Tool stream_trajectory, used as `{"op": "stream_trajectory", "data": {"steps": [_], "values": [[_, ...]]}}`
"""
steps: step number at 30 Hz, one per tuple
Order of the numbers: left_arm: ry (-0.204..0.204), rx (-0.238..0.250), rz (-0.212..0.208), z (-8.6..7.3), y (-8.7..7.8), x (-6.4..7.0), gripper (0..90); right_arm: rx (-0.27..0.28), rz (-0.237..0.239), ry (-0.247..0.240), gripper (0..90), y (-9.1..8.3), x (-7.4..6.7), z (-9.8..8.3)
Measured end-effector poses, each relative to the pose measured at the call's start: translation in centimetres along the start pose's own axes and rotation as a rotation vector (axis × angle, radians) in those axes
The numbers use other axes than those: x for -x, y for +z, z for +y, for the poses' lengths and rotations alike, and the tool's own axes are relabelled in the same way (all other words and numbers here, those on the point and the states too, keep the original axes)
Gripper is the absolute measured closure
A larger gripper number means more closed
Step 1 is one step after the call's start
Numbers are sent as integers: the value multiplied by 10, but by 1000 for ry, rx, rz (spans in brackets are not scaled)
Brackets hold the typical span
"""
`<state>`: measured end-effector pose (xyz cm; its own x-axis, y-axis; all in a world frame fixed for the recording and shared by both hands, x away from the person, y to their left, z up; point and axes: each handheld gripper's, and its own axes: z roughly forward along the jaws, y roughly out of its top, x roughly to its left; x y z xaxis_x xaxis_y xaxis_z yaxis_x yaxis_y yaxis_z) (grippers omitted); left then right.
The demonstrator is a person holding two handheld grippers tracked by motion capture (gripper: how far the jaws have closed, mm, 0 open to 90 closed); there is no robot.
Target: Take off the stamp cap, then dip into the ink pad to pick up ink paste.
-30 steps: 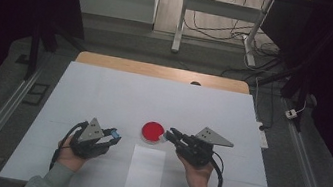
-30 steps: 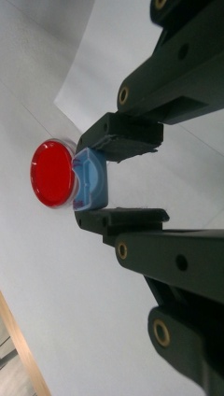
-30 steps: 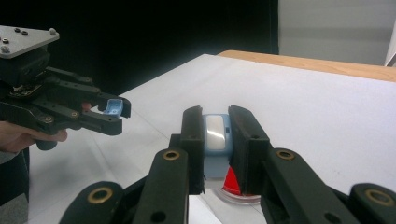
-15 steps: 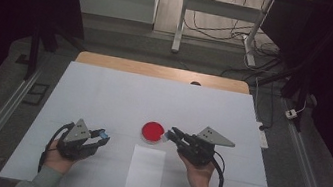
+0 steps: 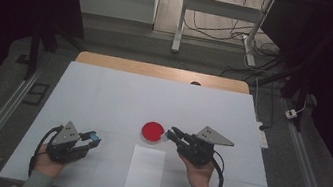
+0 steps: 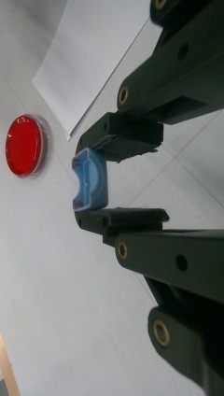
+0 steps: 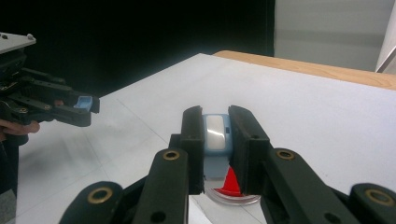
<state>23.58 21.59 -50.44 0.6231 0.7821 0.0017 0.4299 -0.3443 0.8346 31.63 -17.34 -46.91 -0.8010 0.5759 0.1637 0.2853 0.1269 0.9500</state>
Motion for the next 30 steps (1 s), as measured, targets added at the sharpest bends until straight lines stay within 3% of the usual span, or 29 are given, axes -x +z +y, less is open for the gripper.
{"op": "stream_trajectory", "data": {"steps": [30], "values": [[3,-13,-4,-1,3,-2,655,-19,-12,-23,755,5,3,4]]}}
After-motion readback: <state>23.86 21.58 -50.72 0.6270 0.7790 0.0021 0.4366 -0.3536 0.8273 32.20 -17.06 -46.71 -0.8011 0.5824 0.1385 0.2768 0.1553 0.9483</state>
